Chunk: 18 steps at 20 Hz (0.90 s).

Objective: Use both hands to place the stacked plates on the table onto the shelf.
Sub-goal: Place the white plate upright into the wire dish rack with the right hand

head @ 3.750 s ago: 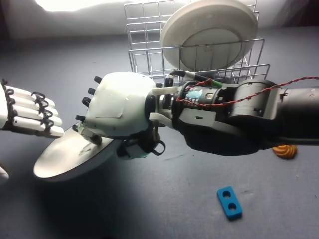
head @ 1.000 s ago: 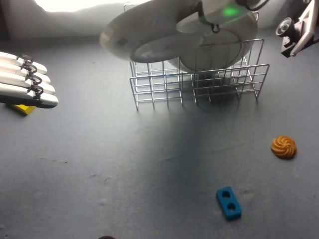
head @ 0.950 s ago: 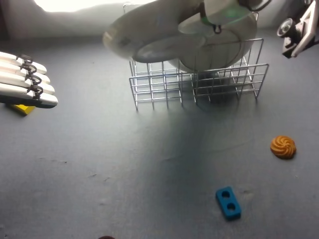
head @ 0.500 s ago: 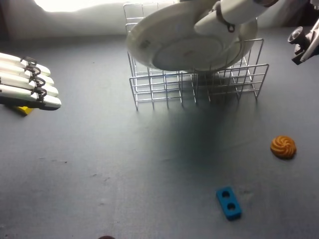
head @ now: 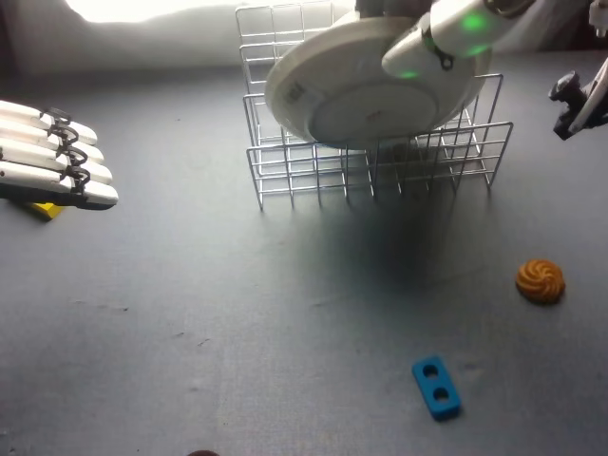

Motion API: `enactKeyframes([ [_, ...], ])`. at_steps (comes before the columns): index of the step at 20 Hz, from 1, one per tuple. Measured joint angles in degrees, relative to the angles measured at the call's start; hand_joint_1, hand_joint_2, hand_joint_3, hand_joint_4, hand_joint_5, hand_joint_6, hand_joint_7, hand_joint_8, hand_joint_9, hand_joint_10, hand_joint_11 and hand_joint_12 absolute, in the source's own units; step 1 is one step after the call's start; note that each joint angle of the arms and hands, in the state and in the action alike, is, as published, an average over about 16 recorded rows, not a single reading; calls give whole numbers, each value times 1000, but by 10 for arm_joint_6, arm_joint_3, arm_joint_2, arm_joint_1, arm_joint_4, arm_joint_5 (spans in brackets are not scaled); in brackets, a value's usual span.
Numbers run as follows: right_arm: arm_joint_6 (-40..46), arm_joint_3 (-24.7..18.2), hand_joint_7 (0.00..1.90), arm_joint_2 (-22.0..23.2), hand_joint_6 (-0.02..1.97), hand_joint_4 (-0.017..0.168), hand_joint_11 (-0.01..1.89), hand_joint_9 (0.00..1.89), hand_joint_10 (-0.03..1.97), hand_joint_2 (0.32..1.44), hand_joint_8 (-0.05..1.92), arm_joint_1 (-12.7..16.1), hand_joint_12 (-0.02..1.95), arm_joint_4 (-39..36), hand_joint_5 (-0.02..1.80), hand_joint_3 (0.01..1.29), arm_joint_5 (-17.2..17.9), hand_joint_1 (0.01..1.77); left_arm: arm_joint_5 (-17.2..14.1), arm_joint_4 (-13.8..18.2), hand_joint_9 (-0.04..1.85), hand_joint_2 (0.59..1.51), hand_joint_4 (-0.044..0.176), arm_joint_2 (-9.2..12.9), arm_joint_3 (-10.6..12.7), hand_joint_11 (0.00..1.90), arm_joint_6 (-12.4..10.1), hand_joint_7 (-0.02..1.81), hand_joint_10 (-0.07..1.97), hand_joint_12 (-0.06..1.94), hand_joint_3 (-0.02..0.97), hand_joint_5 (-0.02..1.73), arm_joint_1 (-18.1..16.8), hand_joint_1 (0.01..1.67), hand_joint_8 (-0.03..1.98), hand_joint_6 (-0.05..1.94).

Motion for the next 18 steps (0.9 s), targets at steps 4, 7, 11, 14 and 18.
enactKeyframes([
  [4,8,12,1042,-11,801,-9,861,1085,1005,1045,1021,-14,1475,-2,888,14,21,1234,0,0,46,1159,4,0,-2,25,0,51,12,14,21,20,0,24,16,20],
  [7,9,21,1042,-21,785,-9,862,1090,1000,1044,1003,-22,1479,-3,888,14,35,1234,0,0,44,1159,4,0,-3,25,0,49,12,14,20,19,0,23,16,20],
  [11,9,34,1043,-35,763,-10,864,1098,986,1041,982,-29,1476,-5,888,14,49,1234,0,0,44,1159,4,0,-5,25,0,50,12,14,20,21,0,23,15,20],
  [14,10,45,1043,-46,752,-10,868,1104,972,1038,967,-33,1472,-5,887,14,54,1234,0,0,44,1159,5,0,-6,26,0,49,12,14,20,22,0,24,15,20],
  [18,10,60,1043,-58,752,-11,869,1100,972,1036,964,-38,1464,-4,885,15,61,1234,0,0,42,1160,5,0,-7,24,0,50,12,14,20,22,0,24,15,20],
])
